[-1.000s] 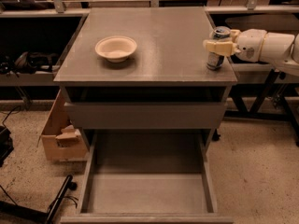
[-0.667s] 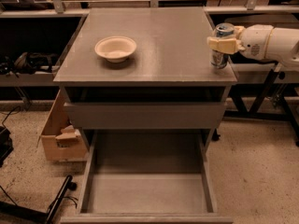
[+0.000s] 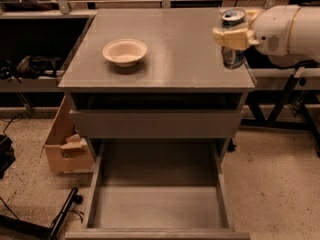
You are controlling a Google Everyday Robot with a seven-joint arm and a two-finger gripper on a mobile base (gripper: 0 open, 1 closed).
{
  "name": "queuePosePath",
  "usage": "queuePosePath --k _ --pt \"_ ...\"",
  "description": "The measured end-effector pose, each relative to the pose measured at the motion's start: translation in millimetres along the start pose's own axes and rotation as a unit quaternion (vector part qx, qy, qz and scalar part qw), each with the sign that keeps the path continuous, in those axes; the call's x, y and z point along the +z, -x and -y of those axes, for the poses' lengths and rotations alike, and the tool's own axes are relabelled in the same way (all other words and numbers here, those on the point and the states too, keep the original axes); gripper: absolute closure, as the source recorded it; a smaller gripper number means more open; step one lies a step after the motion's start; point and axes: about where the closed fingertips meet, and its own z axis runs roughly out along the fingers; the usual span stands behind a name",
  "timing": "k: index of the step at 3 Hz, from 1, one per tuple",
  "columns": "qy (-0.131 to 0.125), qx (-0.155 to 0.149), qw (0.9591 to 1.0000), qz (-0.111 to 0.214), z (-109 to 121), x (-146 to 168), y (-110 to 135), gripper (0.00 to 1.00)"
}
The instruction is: Place redbull can into middle drawer
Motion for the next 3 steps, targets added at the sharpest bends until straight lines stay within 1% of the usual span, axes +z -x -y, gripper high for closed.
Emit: queuePosePath --k 1,2,3 --pt "0.000 -0.008 0.9999 0.013 -38 11 -6 1.00" --pt "0.026 -0.024 0.9989 0.032 -76 41 -42 1.00" --pt "0.067 -0.048 0.9959 0.037 -100 68 -97 1.00"
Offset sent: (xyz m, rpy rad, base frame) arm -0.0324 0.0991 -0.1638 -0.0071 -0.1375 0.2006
